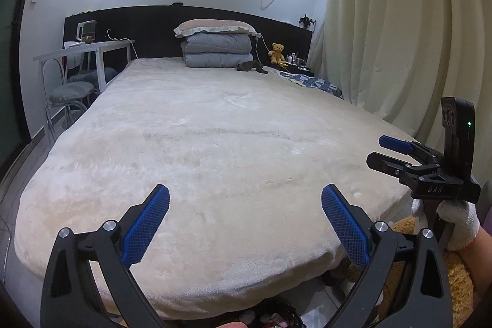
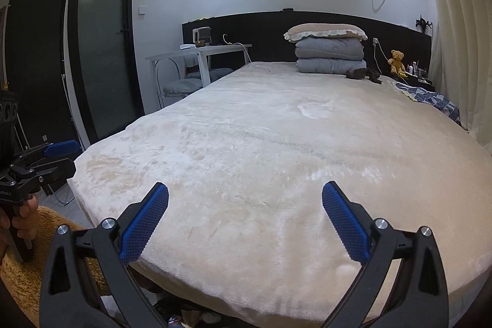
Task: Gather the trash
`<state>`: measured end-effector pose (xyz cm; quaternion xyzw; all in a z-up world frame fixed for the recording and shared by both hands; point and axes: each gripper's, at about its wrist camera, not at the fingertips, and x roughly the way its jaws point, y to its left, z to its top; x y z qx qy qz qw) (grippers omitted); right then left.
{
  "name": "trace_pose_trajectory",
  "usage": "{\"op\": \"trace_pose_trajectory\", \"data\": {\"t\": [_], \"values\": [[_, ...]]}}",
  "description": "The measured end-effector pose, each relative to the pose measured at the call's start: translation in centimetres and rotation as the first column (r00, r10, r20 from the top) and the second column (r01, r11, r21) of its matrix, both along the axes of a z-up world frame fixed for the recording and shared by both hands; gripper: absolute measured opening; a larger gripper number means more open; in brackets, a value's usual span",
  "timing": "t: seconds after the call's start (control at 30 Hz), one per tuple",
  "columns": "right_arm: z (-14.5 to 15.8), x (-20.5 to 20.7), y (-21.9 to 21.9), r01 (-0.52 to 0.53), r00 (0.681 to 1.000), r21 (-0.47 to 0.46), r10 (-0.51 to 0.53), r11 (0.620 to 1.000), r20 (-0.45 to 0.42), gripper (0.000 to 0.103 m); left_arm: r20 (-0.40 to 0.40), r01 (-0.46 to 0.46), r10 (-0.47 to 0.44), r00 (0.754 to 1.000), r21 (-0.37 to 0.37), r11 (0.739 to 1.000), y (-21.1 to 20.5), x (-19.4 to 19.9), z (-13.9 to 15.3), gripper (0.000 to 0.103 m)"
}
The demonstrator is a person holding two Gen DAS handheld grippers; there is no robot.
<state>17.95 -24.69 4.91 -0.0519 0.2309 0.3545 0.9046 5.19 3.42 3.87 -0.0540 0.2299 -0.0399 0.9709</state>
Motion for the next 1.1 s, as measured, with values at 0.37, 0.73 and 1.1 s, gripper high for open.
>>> {"op": "trace_pose_trajectory", "data": {"t": [0.37, 0.73, 1.1], "values": [[-0.30, 0.36, -0.25, 0.031, 0.999, 0.005, -0.031, 1.000, -0.018, 0.099, 0.016, -0.032, 0.033, 0.999, -0.012, 0.999, 0.60, -0.29, 0.14, 0.096], [-0.58, 0.10, 0.43, 0.037, 0.999, -0.022, -0.037, 0.999, 0.001, 0.099, 0.009, -0.044, 0.044, 0.999, -0.017, 0.999, 0.80, -0.34, 0.20, 0.096], [-0.75, 0.31, 0.04, 0.068, 0.998, -0.023, -0.068, 0.997, -0.009, 0.099, 0.004, -0.048, 0.048, 0.999, -0.001, 0.999, 0.57, -0.30, 0.04, 0.096]]}}
